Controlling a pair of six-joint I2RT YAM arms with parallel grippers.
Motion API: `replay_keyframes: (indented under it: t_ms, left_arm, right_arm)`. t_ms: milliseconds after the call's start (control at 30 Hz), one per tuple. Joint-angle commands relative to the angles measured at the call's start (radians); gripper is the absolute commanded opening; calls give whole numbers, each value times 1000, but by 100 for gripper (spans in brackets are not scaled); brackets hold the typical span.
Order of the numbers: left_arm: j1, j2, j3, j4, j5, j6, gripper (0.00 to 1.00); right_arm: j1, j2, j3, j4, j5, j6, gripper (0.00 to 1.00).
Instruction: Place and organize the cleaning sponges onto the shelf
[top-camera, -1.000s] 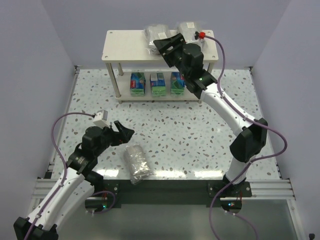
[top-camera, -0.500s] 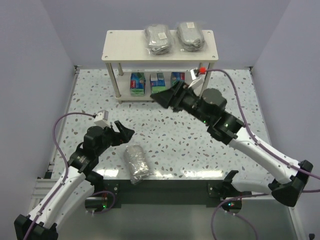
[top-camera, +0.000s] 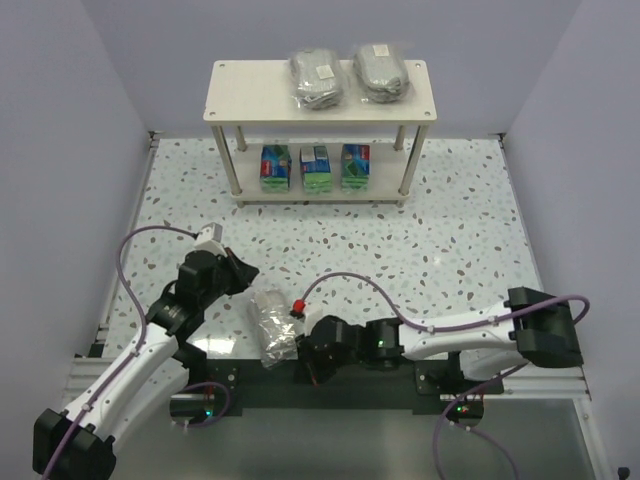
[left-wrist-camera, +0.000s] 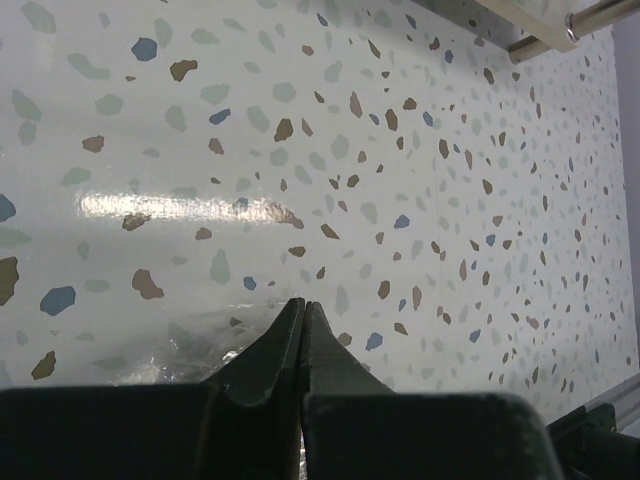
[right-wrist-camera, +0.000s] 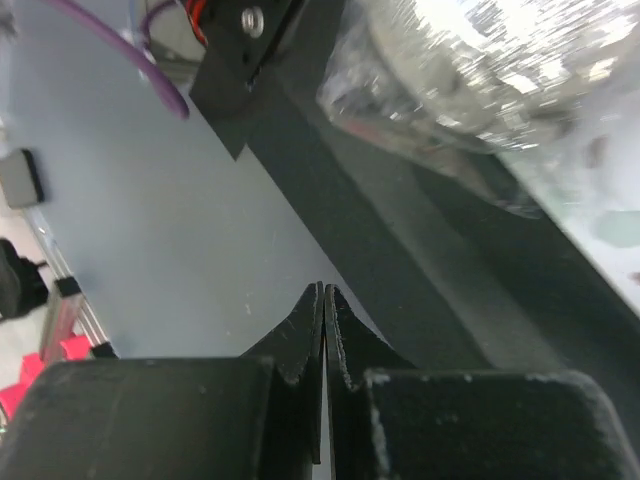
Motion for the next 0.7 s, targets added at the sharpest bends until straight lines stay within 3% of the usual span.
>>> replay_keyframes:
  t_ms: [0, 300, 667]
  left_arm:
    - [-4, 17, -4, 71, -18, -6, 0]
    - [-4, -14, -1, 38, -69, -7, 0]
    - [-4, -55, -7, -2, -79, -15, 0]
  right_arm:
    - [87, 109, 35, 105, 40, 51, 0]
    - [105, 249, 150, 50, 236, 26, 0]
    - [-114, 264, 153, 87, 371, -1, 0]
